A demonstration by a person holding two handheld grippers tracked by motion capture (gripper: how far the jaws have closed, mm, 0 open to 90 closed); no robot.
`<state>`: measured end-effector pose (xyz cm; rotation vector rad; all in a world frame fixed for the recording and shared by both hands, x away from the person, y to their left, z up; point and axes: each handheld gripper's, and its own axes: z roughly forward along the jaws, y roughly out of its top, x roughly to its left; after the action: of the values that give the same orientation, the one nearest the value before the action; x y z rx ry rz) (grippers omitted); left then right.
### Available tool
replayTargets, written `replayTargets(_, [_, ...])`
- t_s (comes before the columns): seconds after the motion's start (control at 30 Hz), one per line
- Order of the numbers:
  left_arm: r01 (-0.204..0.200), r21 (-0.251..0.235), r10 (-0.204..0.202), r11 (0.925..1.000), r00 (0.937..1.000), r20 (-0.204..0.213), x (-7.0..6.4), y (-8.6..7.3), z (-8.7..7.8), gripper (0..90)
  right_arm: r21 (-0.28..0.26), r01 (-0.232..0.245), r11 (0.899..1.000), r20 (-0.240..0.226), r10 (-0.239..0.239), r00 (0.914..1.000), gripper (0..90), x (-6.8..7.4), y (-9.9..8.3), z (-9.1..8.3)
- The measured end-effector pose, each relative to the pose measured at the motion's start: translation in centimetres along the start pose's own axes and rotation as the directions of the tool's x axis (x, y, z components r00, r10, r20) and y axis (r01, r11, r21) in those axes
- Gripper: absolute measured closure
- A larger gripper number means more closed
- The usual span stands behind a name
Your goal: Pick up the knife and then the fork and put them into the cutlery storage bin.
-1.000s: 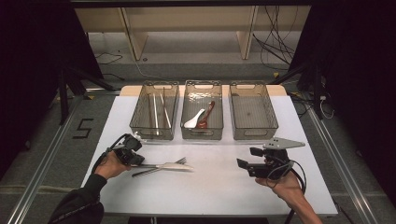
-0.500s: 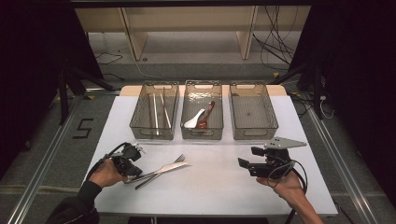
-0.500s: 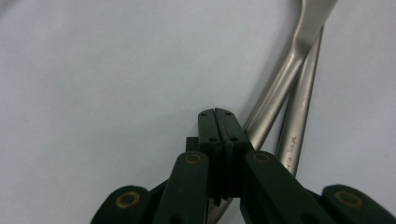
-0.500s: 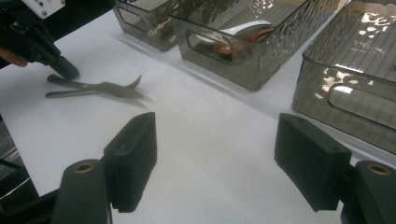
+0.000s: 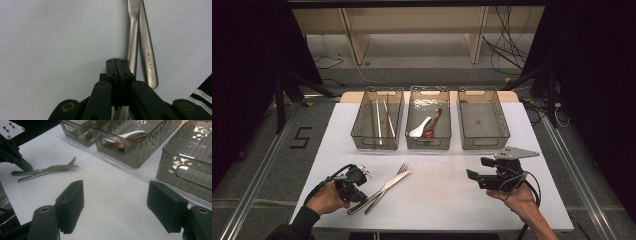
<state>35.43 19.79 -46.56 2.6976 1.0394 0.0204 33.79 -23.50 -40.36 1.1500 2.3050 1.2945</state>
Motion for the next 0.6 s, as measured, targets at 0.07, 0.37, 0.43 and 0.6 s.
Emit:
replayTargets(0.07, [0.023,-0.015,-0.023,0.9996,0.9997,0.007,0.3,-0.1,-0.1,85.8,0.003,0.002,1.0,0.0,-0.002,1.0,30.6,0.0,0.0,0.0])
replayTargets(0.37, [0.035,-0.077,-0.035,0.9964,0.9994,-0.002,0.2,0.3,-0.8,54.1,-0.001,-0.002,1.0,-0.003,0.002,1.0,30.6,0.0,0.0,0.0])
replayTargets(0.43, [0.028,-0.075,-0.029,0.9968,0.9994,-0.016,0.0,0.5,-0.8,48.3,-0.002,0.001,1.0,-0.003,-0.001,1.0,30.6,0.0,0.1,0.0])
replayTargets(0.6, [0.027,-0.057,-0.029,0.998,0.9992,-0.028,-0.3,0.7,-0.3,37.9,-0.003,0.0,1.0,-0.003,0.0,1.0,30.6,0.0,0.1,-0.1])
